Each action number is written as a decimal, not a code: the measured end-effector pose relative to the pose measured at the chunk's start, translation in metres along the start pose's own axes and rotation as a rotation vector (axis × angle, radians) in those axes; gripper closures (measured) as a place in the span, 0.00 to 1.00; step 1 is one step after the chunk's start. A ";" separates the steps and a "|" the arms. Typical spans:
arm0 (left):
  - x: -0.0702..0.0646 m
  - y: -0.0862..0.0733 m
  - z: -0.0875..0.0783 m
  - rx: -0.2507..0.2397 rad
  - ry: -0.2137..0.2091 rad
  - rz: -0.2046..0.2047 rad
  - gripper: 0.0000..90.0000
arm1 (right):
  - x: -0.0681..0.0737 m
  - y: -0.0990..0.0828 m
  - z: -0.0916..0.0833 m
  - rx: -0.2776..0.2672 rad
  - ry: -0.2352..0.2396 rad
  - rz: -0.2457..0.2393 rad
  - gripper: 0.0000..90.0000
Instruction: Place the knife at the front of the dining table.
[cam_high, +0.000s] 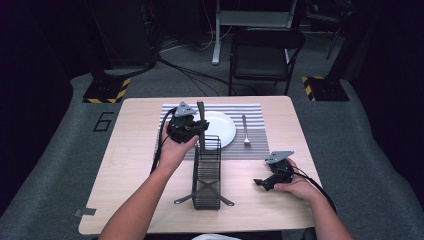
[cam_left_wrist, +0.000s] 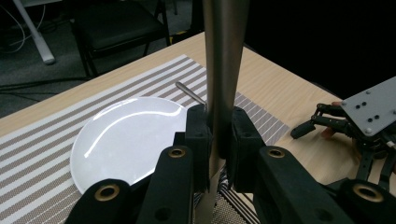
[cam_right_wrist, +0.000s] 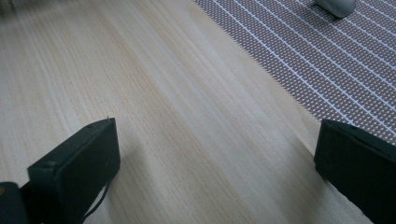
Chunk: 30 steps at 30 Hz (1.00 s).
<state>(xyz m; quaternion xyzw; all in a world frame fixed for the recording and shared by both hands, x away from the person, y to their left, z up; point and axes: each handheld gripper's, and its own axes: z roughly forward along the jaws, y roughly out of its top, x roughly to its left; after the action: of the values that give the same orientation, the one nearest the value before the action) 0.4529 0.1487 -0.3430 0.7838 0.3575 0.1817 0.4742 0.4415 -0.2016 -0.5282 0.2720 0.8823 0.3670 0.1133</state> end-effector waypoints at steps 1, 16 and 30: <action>0.000 0.001 -0.001 0.002 0.000 0.004 0.90 | 0.000 0.000 0.000 0.000 0.000 0.001 0.00; -0.003 0.026 -0.020 -0.022 -0.002 0.016 0.90 | 0.000 0.000 0.000 0.000 0.000 0.001 0.00; 0.005 0.044 -0.042 -0.045 0.049 0.027 0.90 | 0.000 0.000 0.000 -0.001 -0.001 0.000 0.00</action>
<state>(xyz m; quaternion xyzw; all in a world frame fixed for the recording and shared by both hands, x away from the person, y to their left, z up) 0.4469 0.1657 -0.2848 0.7731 0.3542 0.2154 0.4801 0.4416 -0.2016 -0.5282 0.2722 0.8821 0.3673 0.1137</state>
